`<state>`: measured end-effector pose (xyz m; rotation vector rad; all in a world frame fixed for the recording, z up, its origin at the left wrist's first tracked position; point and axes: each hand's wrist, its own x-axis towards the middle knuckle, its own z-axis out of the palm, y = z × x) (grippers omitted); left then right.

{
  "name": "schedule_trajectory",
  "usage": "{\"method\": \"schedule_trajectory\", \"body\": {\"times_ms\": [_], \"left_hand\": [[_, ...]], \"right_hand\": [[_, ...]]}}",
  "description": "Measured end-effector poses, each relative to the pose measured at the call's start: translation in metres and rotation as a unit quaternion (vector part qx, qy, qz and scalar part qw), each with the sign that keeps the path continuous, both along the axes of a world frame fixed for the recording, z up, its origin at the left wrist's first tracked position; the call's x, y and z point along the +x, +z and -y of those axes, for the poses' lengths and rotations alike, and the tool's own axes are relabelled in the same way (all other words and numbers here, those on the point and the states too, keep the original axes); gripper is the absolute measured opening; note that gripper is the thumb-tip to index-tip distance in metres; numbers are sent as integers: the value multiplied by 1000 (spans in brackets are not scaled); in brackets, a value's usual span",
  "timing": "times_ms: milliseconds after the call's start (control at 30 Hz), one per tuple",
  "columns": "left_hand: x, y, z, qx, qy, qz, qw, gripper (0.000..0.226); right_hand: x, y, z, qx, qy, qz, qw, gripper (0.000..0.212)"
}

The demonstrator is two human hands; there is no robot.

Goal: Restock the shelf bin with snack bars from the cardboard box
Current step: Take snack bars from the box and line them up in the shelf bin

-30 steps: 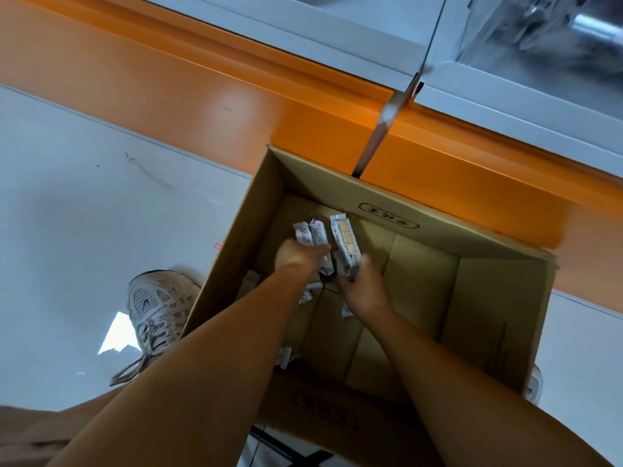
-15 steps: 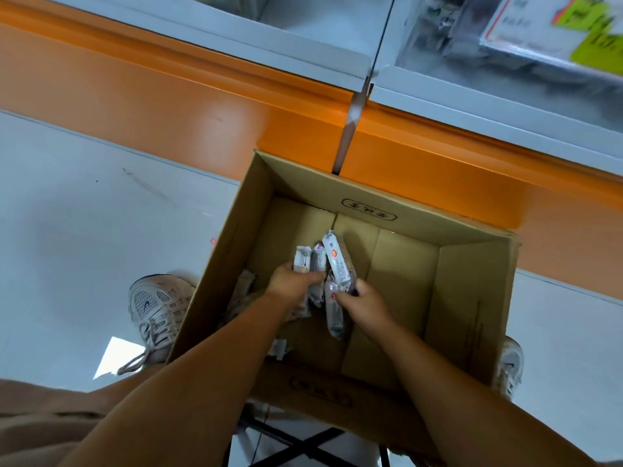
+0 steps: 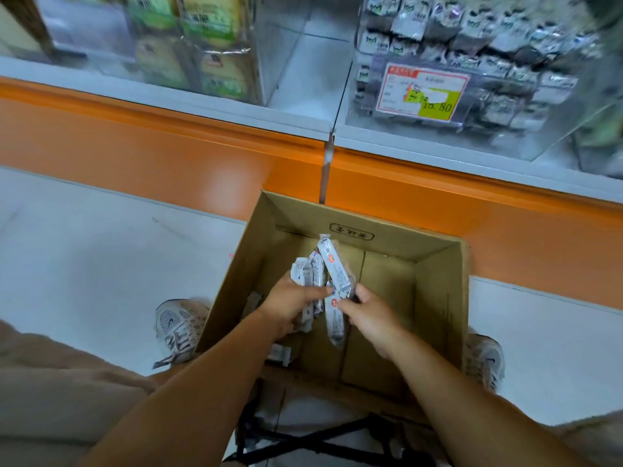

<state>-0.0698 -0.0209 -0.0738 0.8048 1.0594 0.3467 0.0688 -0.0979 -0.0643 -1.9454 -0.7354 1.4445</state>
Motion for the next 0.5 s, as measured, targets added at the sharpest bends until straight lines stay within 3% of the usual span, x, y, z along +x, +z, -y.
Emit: {"method": "schedule_trajectory", "body": {"times_ms": [100,333,500], "left_hand": [[4,20,-1,58,-9,3,998,42],[16,68,-13,139,22,8,990,43],[16,85,-21,159,43,11,986,42]], "right_hand": [[2,23,2,44,17,36,998,33],[11,68,-4,155,-8,27,987,34],[15,76,-10,184,-34,9,982,51]]}}
